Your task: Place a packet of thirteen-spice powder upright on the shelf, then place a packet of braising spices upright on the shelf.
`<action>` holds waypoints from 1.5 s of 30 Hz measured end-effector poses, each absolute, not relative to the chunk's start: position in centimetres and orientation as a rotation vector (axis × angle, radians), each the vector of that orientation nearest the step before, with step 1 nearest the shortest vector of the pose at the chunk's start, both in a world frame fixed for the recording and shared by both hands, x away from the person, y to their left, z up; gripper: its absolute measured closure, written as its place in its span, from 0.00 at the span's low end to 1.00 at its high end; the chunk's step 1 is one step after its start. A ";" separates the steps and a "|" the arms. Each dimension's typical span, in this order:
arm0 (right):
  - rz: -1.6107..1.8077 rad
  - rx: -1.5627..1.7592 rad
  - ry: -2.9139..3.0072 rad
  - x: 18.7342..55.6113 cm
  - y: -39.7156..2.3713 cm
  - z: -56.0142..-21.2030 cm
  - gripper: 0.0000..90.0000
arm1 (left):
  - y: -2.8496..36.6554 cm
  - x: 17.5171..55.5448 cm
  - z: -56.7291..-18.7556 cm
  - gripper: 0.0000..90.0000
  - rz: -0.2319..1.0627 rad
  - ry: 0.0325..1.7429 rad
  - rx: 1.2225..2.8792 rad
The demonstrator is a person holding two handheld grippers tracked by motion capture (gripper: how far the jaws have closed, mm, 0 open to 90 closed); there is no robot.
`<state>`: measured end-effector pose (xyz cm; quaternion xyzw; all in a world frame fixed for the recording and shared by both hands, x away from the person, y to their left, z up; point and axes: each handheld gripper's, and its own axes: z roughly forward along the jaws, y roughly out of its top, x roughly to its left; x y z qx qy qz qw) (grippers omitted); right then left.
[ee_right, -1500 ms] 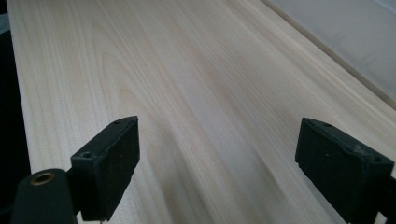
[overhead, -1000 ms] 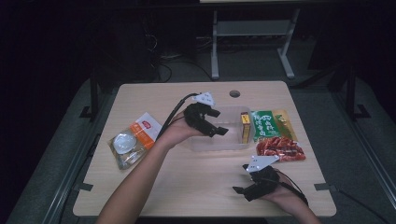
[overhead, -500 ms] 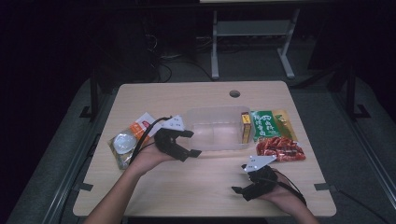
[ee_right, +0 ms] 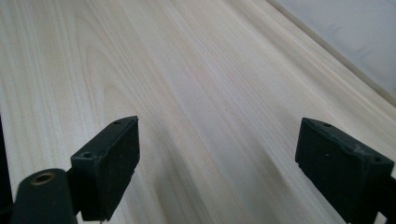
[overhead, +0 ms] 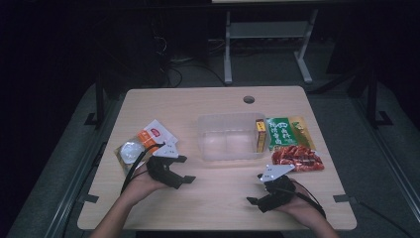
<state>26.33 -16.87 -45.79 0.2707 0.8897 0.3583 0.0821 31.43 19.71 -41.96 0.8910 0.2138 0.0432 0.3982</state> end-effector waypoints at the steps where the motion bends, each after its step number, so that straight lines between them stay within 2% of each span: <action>1: 1.066 0.811 2.650 26.4 -16.9 -45.7 0.15 | 19.9 31.2 -42.2 0.21 0.113 0.542 2.259; 8: 1.042 0.849 2.583 26.9 -18.4 -44.5 0.16 | 21.4 29.4 -43.1 0.21 0.137 0.568 2.254; 13: 1.038 0.951 2.494 28.6 -21.1 -43.8 0.28 | 21.9 28.7 -43.7 0.21 0.133 0.573 2.255; 15: 1.034 0.994 2.441 29.6 -22.2 -43.5 0.36 | 21.8 28.9 -43.8 0.21 0.139 0.572 2.252; 20: 0.971 1.128 2.333 31.8 -24.4 -43.2 0.69 | 21.7 29.1 -43.9 0.21 0.140 0.555 2.259; 26: 0.884 1.241 2.278 34.9 -26.7 -43.6 0.98 | 21.7 29.2 -44.0 0.21 0.140 0.553 2.245; 35: 0.738 1.225 2.348 38.7 -28.1 -45.0 1.00 | 21.8 29.4 -44.3 0.21 0.140 0.562 2.255; 45: 0.640 1.190 2.430 38.8 -28.0 -45.8 1.00 | 21.8 29.4 -44.8 0.21 0.116 0.563 2.276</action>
